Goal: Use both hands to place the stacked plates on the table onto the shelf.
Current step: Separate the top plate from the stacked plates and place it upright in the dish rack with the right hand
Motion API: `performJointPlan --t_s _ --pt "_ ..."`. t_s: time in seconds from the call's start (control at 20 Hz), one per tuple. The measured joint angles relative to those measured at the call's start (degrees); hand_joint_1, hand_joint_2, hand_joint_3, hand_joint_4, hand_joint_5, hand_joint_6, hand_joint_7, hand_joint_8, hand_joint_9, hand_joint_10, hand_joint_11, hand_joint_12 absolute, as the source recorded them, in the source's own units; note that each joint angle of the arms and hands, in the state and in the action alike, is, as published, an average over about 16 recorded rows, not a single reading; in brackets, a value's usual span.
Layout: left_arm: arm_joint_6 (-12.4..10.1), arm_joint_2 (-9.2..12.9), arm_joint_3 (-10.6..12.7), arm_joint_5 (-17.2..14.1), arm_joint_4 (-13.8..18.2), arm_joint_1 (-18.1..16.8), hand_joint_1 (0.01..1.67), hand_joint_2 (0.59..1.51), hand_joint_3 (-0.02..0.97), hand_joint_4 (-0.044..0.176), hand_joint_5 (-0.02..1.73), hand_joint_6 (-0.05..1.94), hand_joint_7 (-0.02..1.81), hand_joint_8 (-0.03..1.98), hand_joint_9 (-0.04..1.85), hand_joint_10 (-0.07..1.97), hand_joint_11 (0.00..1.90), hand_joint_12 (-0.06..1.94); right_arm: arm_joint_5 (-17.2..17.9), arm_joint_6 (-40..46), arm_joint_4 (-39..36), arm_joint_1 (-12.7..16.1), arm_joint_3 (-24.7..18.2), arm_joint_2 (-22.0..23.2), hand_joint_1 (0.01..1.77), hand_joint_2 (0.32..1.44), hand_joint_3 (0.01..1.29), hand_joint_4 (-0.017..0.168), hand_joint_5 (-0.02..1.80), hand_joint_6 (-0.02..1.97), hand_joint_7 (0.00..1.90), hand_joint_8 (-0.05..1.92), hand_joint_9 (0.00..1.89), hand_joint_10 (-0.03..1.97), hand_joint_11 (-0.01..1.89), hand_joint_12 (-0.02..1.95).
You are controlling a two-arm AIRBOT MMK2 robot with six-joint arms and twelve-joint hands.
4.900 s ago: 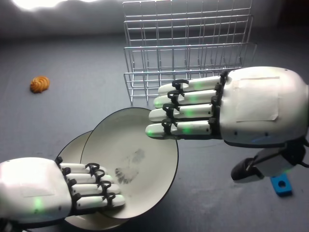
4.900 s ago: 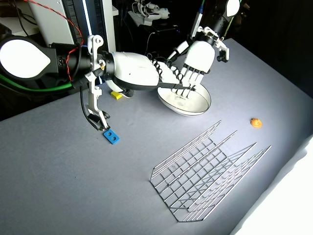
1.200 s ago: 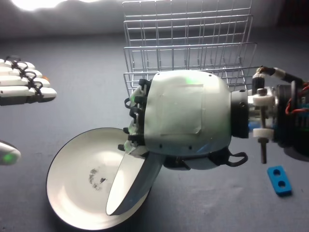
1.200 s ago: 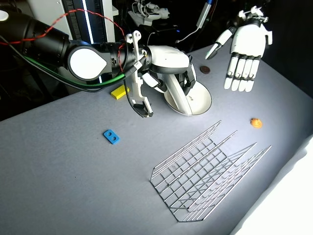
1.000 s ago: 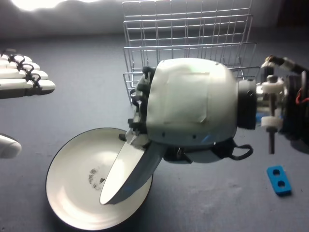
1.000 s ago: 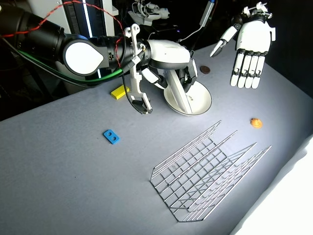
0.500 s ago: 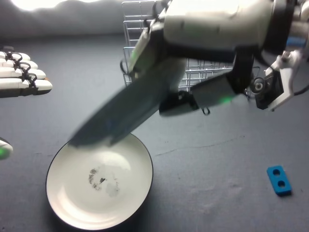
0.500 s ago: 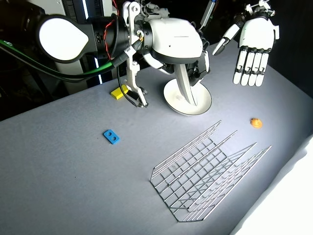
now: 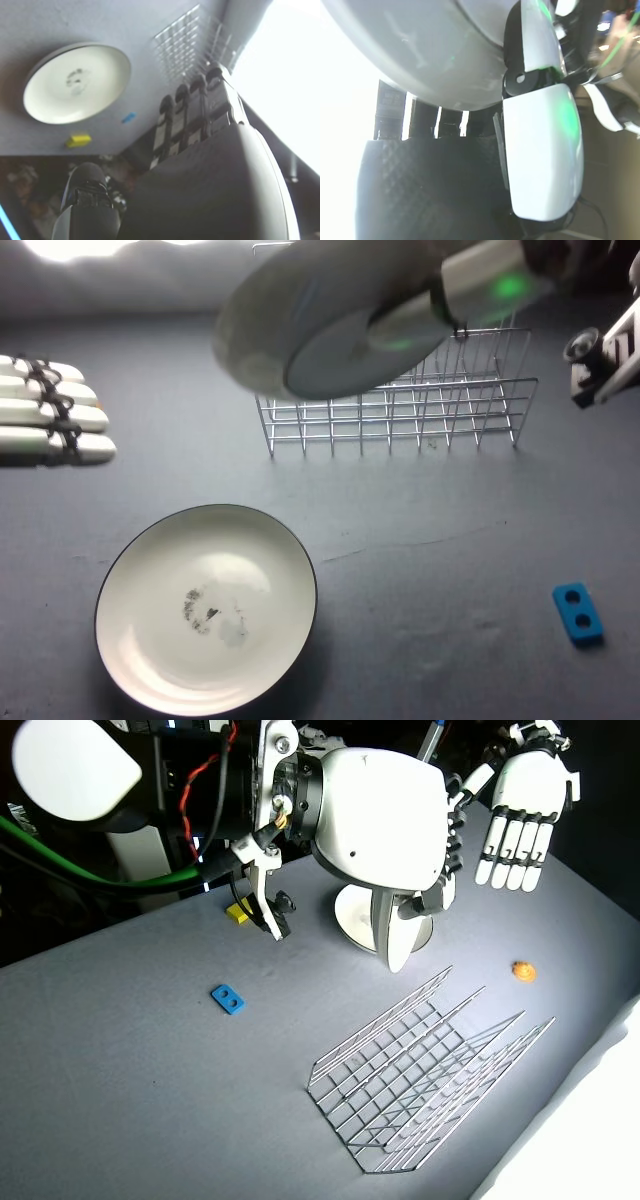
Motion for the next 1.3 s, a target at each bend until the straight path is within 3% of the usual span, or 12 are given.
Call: performJointPlan --t_s 0.45,0.75,1.0,1.3 --pt "0.51 -4.43 6.38 -14.66 9.75 0.47 0.02 1.129 0.018 0.004 0.09 0.0 0.06 0.01 0.02 0.01 0.02 0.01 -5.46 7.09 1.42 3.0 5.4 -0.44 1.23 0.97 0.01 0.009 0.99 0.9 1.13 0.74 1.38 0.0 0.91 0.95" --pt "1.01 -7.09 9.46 -21.54 16.31 0.43 0.02 1.131 0.018 0.003 0.08 0.0 0.06 0.01 0.02 0.01 0.02 0.01 -6.29 7.71 2.55 3.14 9.1 -1.8 1.23 0.97 0.01 0.01 0.99 0.91 1.12 0.77 1.37 0.0 0.9 0.96" --pt "1.28 -8.39 10.28 -23.62 21.52 0.27 0.02 1.132 0.018 0.003 0.08 0.0 0.05 0.01 0.02 0.01 0.02 0.01 -5.81 7.53 3.19 2.45 12.16 -3.5 1.23 0.97 0.01 0.013 0.99 0.91 1.12 0.76 1.37 0.0 0.9 0.96" --pt "1.43 -9.11 9.97 -22.36 25.89 0.03 0.02 1.135 0.018 0.003 0.07 0.0 0.05 0.01 0.02 0.01 0.02 0.02 -4.34 6.93 3.62 1.05 15.41 -5.41 1.23 0.97 0.01 0.015 0.99 0.91 1.11 0.77 1.37 0.0 0.9 0.97"
